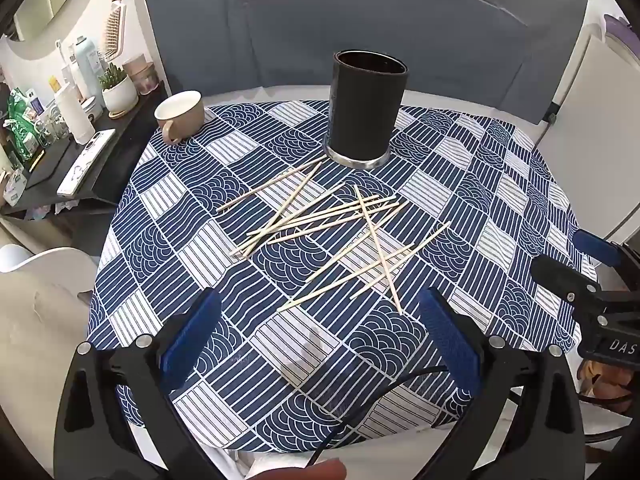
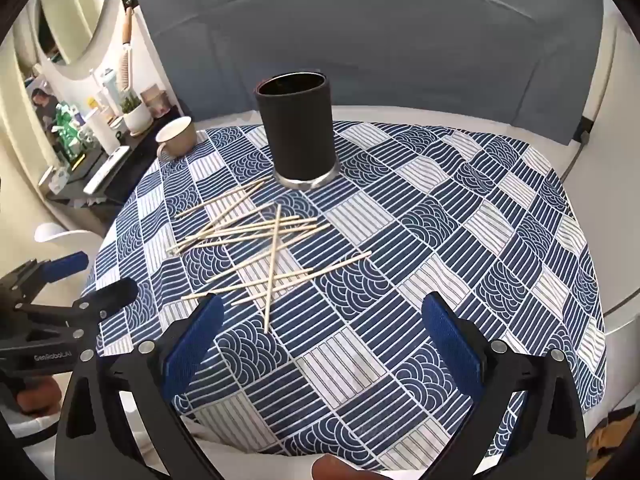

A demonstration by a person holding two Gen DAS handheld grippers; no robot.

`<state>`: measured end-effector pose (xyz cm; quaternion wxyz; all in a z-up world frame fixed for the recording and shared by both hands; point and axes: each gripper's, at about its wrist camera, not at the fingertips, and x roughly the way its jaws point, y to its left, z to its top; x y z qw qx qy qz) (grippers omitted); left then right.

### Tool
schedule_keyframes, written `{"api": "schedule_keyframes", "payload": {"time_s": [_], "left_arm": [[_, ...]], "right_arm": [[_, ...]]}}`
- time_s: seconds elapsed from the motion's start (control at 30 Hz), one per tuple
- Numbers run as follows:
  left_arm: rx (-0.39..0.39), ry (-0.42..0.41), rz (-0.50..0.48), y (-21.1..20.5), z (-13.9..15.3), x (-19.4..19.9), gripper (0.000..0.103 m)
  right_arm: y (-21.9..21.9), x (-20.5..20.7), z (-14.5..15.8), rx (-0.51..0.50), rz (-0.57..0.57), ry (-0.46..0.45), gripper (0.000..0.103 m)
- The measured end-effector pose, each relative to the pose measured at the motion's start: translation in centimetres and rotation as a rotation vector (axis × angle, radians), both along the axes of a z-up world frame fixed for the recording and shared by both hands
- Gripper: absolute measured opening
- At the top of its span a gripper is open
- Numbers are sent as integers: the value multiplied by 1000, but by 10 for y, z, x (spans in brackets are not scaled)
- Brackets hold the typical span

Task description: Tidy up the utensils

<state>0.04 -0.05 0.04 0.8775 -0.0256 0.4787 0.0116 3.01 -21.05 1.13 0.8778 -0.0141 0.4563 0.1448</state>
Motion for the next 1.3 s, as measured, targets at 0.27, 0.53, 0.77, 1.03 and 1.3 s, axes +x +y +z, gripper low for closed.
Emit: {"api": "schedule_keyframes", "payload": {"time_s": [0.27, 0.53, 0.77, 1.03, 1.3], "left_arm": [[9, -14, 0, -5, 1, -7, 97], [4, -16, -3, 1, 4, -10, 97], [11, -19, 3, 1, 2, -10, 97], [9, -21, 13, 4, 4, -10, 97], [-4, -3, 19, 7, 2, -8, 97]], "right_arm": [[1, -2, 0, 13, 15, 25, 95], [5, -5, 3, 1, 15, -6, 95], [3, -7, 3, 9, 13, -5, 95], [3, -4, 1, 17, 8, 10, 95], [6, -1, -1, 11, 21, 19, 95]]}}
